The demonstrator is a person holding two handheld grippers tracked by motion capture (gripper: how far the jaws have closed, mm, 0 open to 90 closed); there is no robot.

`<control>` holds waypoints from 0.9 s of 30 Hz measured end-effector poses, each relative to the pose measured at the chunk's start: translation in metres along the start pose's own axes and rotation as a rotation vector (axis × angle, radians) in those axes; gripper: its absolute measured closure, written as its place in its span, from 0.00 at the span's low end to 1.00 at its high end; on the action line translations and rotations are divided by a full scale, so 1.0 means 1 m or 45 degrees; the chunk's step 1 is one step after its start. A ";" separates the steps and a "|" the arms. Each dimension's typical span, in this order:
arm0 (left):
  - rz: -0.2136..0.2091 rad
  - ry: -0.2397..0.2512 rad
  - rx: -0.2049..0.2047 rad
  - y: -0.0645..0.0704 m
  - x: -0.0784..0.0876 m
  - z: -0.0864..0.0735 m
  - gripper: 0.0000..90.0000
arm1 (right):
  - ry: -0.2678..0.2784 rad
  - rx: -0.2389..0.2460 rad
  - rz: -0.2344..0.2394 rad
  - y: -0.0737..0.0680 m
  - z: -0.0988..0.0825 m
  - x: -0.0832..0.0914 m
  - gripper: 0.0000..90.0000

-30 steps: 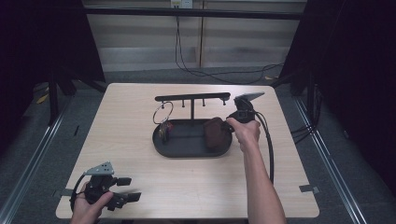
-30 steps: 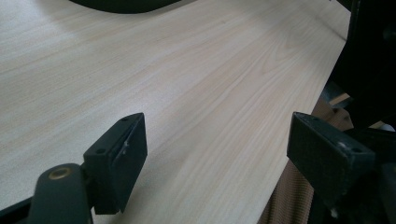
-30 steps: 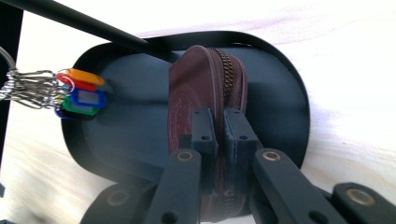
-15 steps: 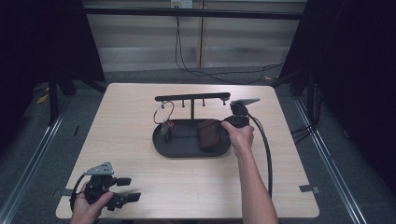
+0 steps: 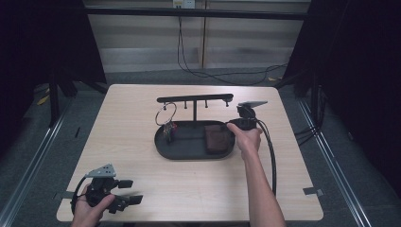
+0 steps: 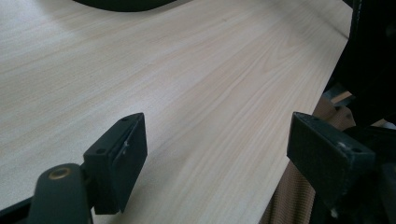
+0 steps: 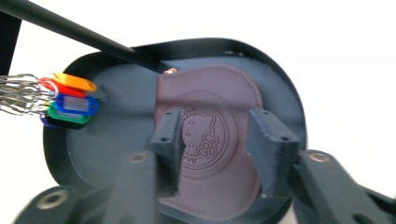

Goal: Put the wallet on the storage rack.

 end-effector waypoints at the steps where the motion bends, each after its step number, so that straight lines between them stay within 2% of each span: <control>1: 0.000 0.001 0.001 0.000 0.000 0.000 0.22 | 0.009 0.005 0.011 -0.001 0.000 0.003 0.61; 3: -0.002 0.004 0.003 0.000 0.000 0.000 0.22 | 0.020 0.026 0.019 -0.001 0.001 0.008 0.52; 7: 0.001 0.008 0.004 0.000 0.000 0.000 0.22 | 0.039 0.075 0.052 -0.003 -0.002 0.014 0.43; 10: 0.002 0.007 0.008 0.000 0.001 0.000 0.22 | 0.029 0.109 0.028 -0.006 -0.006 0.016 0.37; 16: 0.013 0.012 0.013 -0.002 0.001 0.000 0.22 | 0.040 0.149 0.048 -0.011 -0.010 0.017 0.32; 18: 0.015 0.014 0.024 -0.002 0.001 0.000 0.22 | 0.043 0.153 0.078 -0.011 -0.013 0.017 0.31; 22: 0.018 0.026 0.031 -0.002 0.003 0.000 0.21 | 0.040 0.187 0.093 -0.007 -0.022 0.018 0.29; 25: 0.019 0.026 0.034 -0.002 0.003 0.000 0.22 | 0.070 0.195 0.111 -0.006 -0.027 0.024 0.28; 27: 0.020 0.024 0.034 -0.002 0.003 0.000 0.21 | 0.076 0.210 0.100 -0.005 -0.030 0.028 0.28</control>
Point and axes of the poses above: each handheld gripper's, and its own axes: x roughly backward along the jaws, z roughly out of its top, y roughly to its right, the point moved 2 cm from there along -x, roughly forward along the jaws, and after that the axes turned 13 degrees about z, right-handed, at the moved point
